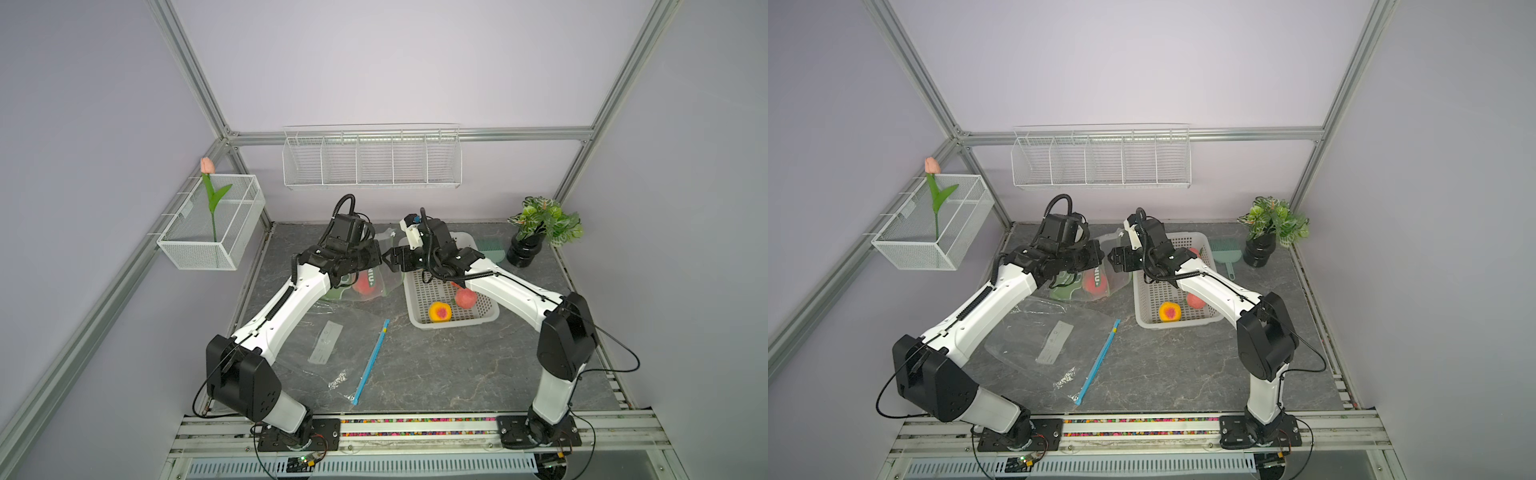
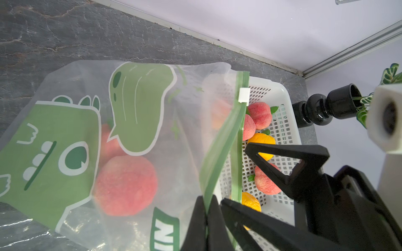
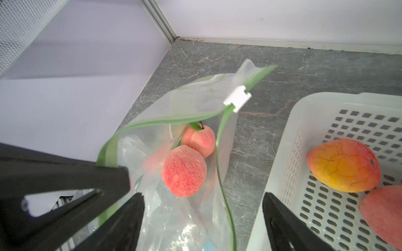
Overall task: Place the peach in a zip-top bag and seal the zipper
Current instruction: Place the peach in the zipper food storage bag, then pick up the peach from the basket.
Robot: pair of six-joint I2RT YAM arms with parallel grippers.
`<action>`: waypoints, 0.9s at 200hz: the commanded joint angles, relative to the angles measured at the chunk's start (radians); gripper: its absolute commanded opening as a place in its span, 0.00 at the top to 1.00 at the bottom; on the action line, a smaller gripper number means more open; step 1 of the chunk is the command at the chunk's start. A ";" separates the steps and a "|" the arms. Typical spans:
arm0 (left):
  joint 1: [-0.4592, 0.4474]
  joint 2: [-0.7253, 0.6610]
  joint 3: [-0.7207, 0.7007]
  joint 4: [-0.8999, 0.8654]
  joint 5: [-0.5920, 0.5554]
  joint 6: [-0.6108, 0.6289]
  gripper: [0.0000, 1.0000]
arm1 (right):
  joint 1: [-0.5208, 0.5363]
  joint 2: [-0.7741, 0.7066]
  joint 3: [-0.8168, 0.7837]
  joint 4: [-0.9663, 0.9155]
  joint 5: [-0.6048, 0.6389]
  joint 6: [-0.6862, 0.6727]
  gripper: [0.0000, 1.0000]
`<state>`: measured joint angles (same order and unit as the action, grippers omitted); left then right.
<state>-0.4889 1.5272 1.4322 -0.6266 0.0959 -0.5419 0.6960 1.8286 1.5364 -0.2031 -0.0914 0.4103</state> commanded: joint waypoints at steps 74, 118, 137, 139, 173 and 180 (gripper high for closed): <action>0.009 -0.032 -0.005 -0.002 -0.019 -0.003 1.00 | -0.030 -0.095 -0.066 -0.208 0.524 0.077 0.16; 0.009 -0.033 -0.005 -0.002 -0.021 -0.002 1.00 | -0.117 -0.022 -0.051 -0.237 0.393 0.077 0.21; 0.008 -0.032 -0.005 -0.004 -0.019 -0.002 1.00 | -0.143 0.028 -0.020 -0.254 0.344 0.065 0.22; 0.008 -0.032 -0.005 -0.004 -0.019 -0.003 1.00 | -0.146 0.033 -0.016 -0.259 0.341 0.064 0.22; 0.008 -0.035 -0.004 -0.004 -0.021 -0.001 1.00 | -0.170 0.121 0.049 -0.303 0.332 0.058 0.24; 0.009 -0.036 -0.005 -0.004 -0.021 -0.001 1.00 | -0.174 0.140 0.065 -0.315 0.335 0.059 0.24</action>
<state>-0.4843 1.5200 1.4322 -0.6266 0.0841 -0.5419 0.5320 1.9259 1.5475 -0.4580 0.2668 0.4564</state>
